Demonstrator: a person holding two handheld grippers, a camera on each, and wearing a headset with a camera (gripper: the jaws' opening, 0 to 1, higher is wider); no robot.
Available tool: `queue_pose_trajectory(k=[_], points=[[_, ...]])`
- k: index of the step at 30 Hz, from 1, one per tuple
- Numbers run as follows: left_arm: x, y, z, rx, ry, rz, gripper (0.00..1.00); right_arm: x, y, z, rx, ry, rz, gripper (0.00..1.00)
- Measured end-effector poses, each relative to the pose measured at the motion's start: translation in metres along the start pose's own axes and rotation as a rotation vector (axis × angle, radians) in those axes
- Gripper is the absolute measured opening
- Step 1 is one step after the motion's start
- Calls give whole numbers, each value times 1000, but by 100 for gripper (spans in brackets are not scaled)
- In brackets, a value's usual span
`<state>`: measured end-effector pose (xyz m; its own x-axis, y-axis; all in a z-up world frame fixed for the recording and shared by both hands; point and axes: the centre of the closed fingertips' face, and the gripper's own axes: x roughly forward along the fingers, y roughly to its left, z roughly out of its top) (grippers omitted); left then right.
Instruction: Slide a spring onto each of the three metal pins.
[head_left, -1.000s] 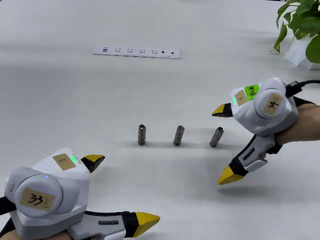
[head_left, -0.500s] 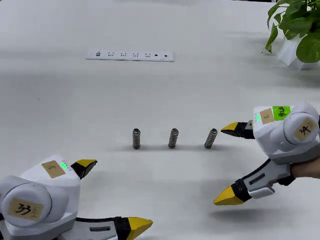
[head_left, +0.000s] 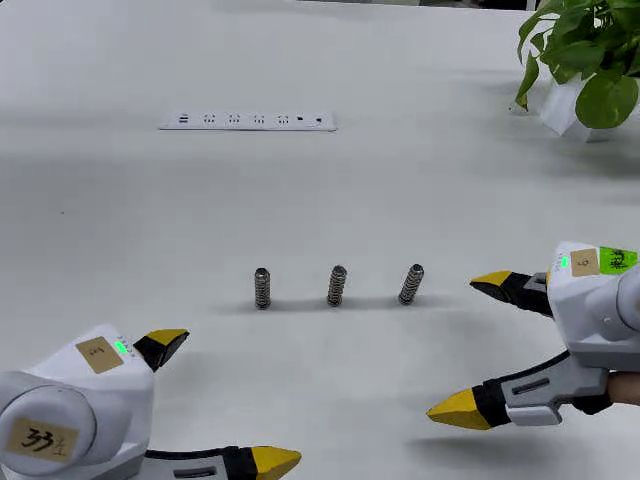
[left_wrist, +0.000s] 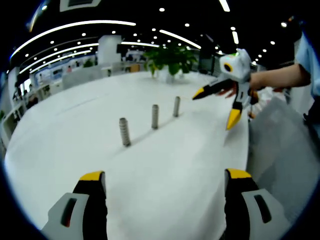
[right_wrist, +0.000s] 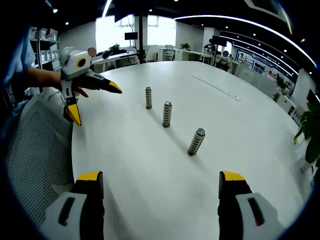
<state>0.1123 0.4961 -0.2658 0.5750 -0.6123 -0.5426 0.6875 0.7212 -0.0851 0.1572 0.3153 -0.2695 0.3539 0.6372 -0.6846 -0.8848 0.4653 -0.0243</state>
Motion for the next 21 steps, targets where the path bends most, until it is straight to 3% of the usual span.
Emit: queue_pose_trajectory(k=[16,21], points=[[5,0,2,13,3,3,100,-8,0,-9,57,-25,-32,96],[4,5,2,7,4,14,100,-9,2,-9,72,-36,-42,98]])
